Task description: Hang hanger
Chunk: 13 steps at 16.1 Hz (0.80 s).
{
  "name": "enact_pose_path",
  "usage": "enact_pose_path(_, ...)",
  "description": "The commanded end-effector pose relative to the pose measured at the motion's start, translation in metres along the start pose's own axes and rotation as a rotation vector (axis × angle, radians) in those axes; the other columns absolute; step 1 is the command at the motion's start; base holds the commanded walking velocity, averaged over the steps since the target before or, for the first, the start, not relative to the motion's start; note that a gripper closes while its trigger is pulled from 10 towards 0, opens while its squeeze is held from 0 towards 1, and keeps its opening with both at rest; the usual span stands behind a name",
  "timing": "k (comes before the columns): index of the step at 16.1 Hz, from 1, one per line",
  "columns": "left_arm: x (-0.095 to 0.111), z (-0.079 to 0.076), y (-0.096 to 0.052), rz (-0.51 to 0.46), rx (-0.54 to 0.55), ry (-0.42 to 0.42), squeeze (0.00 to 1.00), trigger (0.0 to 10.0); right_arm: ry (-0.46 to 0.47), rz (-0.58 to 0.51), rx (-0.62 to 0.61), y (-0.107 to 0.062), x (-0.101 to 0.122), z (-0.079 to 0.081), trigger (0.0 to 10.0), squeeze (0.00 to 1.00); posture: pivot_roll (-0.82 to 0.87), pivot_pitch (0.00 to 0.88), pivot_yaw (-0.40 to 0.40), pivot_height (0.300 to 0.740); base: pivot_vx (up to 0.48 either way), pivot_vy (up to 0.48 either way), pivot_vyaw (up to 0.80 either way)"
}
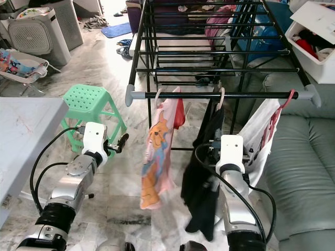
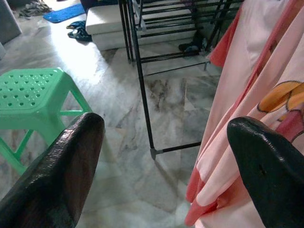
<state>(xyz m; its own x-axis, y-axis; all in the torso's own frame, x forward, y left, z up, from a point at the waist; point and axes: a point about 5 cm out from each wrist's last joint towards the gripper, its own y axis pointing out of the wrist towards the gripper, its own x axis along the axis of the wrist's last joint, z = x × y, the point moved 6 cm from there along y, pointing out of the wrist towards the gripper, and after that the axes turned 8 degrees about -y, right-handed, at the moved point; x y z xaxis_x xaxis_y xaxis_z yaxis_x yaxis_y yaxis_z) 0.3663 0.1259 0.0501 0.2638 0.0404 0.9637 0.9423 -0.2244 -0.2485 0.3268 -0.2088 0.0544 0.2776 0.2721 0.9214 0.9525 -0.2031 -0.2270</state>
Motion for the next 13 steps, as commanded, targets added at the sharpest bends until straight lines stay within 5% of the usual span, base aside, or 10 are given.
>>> enact_pose_path(1,0.000,0.000,-0.003,0.010,-0.036,-0.025,0.00,10.0,0.012,-0.043,0.017,-0.003,0.012,0.002,10.0,1.00,-0.03,0.000,0.036,0.740,0.000,0.000,0.00)
enact_pose_path(5,-0.005,-0.012,-0.004,0.040,-0.105,0.011,0.00,10.0,-0.023,-0.116,0.009,-0.009,0.027,-0.001,10.0,1.00,-0.03,0.000,0.041,0.740,0.000,0.000,0.00)
enact_pose_path(9,-0.013,-0.022,-0.007,0.083,-0.175,0.025,0.00,10.0,-0.145,-0.171,-0.273,-0.012,0.050,-0.058,10.0,1.00,-0.05,0.000,0.050,0.740,0.000,0.000,0.00)
enact_pose_path(13,-0.016,-0.038,-0.011,0.108,-0.277,0.096,0.00,10.0,-0.159,0.025,-0.434,0.002,0.013,-0.106,10.0,1.00,-0.05,0.000,0.056,0.740,0.000,0.000,0.00)
